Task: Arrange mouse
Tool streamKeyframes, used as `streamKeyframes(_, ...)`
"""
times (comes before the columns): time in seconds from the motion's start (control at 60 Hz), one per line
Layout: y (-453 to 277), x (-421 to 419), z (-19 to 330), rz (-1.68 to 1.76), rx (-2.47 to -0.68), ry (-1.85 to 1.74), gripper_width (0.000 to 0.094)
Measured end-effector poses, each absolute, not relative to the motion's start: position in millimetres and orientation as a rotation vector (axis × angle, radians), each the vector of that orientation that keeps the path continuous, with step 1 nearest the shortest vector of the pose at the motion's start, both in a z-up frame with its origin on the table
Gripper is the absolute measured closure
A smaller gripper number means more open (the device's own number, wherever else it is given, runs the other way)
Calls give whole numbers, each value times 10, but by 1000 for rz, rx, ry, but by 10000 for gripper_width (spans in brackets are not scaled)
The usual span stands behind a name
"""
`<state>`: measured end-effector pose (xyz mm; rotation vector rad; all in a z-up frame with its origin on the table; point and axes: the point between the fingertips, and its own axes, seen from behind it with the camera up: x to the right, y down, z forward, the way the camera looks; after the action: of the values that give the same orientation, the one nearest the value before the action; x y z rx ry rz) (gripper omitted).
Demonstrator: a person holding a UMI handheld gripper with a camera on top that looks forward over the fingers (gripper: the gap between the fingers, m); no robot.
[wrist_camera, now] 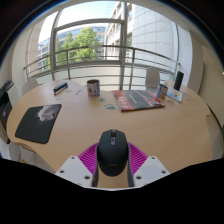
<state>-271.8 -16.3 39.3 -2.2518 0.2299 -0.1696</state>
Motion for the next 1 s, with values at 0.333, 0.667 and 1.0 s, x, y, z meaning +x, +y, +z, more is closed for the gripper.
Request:
streamKeyframes(0.333,1216,-4015,2439,-97,-1896,230,542)
streamKeyframes(0.667,1873,-6130,372,69,-2229,39,535)
streamKeyframes(1.0,1756,-6261,294,6,-2275,-1,107)
